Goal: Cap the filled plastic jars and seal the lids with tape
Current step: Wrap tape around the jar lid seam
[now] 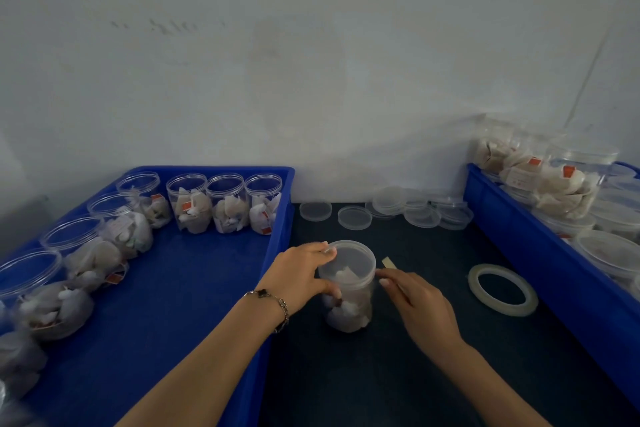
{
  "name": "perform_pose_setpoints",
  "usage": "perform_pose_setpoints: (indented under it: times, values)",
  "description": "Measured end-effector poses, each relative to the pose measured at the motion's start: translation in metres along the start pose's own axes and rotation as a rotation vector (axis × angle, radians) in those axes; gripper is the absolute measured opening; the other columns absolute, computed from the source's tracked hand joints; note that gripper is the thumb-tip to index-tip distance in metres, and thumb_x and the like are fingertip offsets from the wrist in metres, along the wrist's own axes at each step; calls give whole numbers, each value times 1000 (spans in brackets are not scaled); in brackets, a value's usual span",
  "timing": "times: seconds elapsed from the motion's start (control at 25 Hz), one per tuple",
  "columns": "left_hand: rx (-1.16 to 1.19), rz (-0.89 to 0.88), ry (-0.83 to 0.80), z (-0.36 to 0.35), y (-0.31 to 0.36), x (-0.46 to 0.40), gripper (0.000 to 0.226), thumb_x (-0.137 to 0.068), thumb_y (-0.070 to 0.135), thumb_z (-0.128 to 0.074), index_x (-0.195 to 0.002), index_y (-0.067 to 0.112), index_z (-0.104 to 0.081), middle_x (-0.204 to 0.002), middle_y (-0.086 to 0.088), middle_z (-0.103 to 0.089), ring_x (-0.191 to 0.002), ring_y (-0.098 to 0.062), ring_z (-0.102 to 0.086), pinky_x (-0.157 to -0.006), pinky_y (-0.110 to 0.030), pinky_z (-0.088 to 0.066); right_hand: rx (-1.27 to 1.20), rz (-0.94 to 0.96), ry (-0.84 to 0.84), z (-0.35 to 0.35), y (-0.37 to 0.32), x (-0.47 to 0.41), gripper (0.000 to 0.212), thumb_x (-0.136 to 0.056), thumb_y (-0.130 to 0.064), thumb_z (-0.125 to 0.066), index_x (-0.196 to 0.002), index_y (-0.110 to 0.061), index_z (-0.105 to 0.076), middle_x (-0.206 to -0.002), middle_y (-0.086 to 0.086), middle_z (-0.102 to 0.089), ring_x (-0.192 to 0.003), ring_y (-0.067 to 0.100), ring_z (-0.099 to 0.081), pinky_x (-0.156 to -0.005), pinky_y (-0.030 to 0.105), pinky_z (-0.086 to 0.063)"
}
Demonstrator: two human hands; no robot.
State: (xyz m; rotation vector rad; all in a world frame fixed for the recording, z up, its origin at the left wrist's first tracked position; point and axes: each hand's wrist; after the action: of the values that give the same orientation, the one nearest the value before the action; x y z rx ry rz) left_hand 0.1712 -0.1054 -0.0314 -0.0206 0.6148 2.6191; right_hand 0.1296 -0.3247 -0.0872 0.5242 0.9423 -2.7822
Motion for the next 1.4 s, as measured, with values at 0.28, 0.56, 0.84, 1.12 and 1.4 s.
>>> perform_pose_setpoints:
  times: [0.28,0.56,0.84,1.12,1.4]
  values:
    - [183,156,-85,-20,15,8,82,-66,53,-76,-119,32,-18,-132,3,-36,-103,-9,-48,-88,-27,-46,10,-26,-2,-1,-1,1,25,-96,-37,-49,-115,-37,-64,-99,-13,-64,-84,4,-61,-70,24,-52]
    - [401,155,94,-5,21,12,114,-58,49,-82,-147,28,-13,-137,5,-33,-114,-3,-37,-92,-21,-33,-144,-111,-133,24,-13,4,16,-92,-48,-46,-100,-56,-56,-96,-19,-66,-90,-3,-60,-79,22,-52]
    - [1109,127,104,17,35,28,85,-47,43,-84,-124,19,-54,-114,-1,-67,-107,-17,-63,-93,-35,-51,-358,-121,-50,63,-60,3,27,-82,-57,-46,-105,-52,-59,-107,-32,-61,-100,-12,-55,-83,17,-45]
    - [1104,121,251,34,42,38,78,-44,47,-81,-112,26,-49,-113,-2,-59,-102,-18,-62,-80,-32,-54,-341,-30,-39,87,-86,8,40,-74,-68,-37,-97,-45,-61,-94,-34,-62,-91,-12,-58,-72,12,-42]
    - [1107,153,390,36,51,41,57,-53,40,-71,-102,33,-44,-101,4,-58,-80,-2,-67,-60,-18,-51,-174,133,195,99,-101,23,33,-86,-59,-35,-89,-40,-62,-74,-11,-61,-71,5,-58,-63,22,-47]
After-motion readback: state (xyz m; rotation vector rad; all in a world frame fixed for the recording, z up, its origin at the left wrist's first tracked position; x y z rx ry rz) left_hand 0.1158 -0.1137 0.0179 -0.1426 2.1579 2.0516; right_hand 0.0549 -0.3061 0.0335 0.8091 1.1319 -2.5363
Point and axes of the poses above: each hand's wrist, its own x-axis away from the middle knuckle, its own z-axis out of the back of the hand, y = z × x
